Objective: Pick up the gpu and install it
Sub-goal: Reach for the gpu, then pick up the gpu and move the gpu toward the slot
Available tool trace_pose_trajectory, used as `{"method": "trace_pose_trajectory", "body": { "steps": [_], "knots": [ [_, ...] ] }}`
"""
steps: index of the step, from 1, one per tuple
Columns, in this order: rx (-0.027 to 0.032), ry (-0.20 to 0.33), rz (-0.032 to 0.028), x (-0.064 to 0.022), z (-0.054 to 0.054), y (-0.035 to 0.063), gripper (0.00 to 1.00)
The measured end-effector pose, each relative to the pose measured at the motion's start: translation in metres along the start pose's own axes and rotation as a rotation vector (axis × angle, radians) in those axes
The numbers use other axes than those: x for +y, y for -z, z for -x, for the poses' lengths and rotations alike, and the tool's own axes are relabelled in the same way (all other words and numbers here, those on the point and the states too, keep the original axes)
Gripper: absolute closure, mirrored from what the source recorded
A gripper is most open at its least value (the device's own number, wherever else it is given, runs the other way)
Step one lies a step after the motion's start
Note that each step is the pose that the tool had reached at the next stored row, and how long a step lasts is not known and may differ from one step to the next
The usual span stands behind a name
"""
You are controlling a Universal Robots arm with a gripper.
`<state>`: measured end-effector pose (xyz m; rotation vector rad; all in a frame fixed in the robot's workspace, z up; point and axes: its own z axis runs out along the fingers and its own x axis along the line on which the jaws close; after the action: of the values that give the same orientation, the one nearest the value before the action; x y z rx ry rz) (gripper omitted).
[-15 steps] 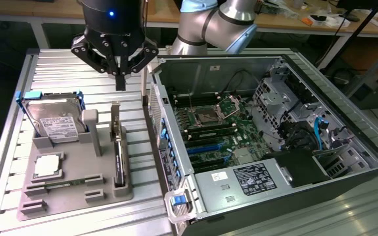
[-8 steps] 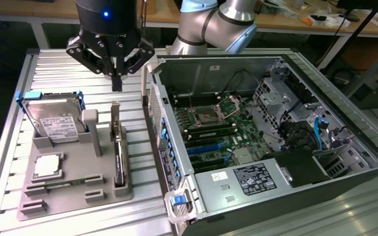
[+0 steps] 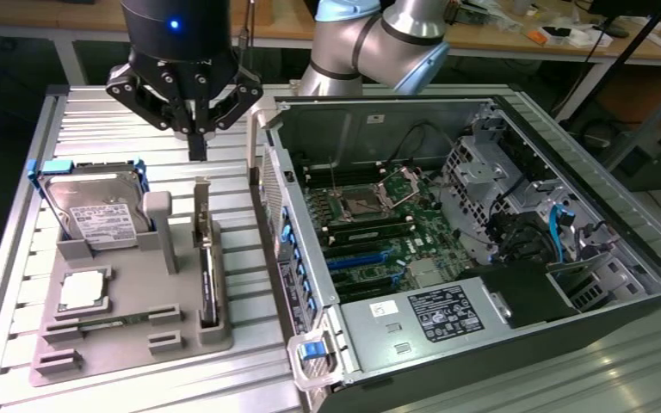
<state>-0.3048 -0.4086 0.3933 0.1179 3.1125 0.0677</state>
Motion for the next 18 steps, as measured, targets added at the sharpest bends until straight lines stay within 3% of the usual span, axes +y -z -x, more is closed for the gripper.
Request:
{"method": "trace_pose_trajectory", "body": {
  "steps": [14,15,17,18],
  "knots": [
    [0.0,0.0,0.0,0.0,-0.0001,0.0,0.89],
    [0.0,0.0,-0.0001,0.0,-0.0001,0.0,0.76],
    [0.0,0.0,0.0,0.0,-0.0001,0.0,0.76],
    [0.0,0.0,0.0,0.0,-0.0001,0.0,0.71]
  ]
}}
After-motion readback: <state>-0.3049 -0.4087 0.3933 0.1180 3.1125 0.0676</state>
